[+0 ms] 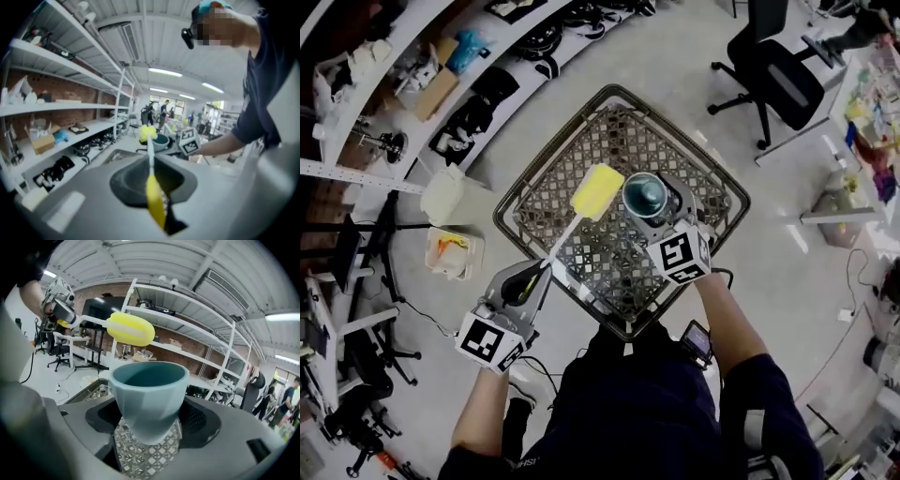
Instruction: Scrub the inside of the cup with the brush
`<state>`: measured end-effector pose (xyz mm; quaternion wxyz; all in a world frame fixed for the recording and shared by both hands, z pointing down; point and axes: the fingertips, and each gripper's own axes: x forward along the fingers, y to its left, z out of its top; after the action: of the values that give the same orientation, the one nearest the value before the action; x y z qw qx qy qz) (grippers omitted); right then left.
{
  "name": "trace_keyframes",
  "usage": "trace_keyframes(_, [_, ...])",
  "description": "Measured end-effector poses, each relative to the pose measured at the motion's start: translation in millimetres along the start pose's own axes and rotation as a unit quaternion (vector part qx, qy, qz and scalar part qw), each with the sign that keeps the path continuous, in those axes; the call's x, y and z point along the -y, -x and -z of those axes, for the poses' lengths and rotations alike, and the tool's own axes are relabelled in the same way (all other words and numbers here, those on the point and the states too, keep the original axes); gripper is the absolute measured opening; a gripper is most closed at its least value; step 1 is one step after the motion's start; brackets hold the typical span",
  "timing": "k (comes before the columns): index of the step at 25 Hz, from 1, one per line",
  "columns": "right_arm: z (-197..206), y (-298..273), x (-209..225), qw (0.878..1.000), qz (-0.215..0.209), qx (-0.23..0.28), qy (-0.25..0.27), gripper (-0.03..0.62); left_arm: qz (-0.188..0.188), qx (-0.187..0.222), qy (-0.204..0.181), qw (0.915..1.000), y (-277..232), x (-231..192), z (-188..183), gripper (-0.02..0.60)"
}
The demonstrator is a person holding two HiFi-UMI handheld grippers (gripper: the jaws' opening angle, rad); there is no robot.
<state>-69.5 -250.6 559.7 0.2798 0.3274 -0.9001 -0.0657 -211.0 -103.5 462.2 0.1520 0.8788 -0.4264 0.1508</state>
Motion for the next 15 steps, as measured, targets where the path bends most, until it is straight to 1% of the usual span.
trace_keyframes(4, [-44.0, 29.7, 12.2, 0.997, 0.022, -0.006, 0.070, 0.350, 0.018, 0.005, -0.083, 0.9964, 17.1, 5.2, -39.6, 0.025])
trace_keyframes(7, [-74.8, 47.8, 22.5, 0.994, 0.039, -0.014, 0.103, 0.350, 0.030, 0.016, -0.151, 0.9879, 27.2, 8.3, -65.6, 0.026])
trace_keyframes(11, [-106.1, 69.6, 30.4, 0.987, 0.066, -0.030, 0.145, 0.350, 0.035, 0.017, -0.237, 0.9708, 37.6, 13.7, -92.4, 0.025])
trace_keyframes(15, [-120.0, 87.9, 33.7, 0.977, 0.099, -0.052, 0.182, 0.350, 0.027, -0.003, -0.322, 0.9464, 48.2, 23.3, -113.2, 0.026])
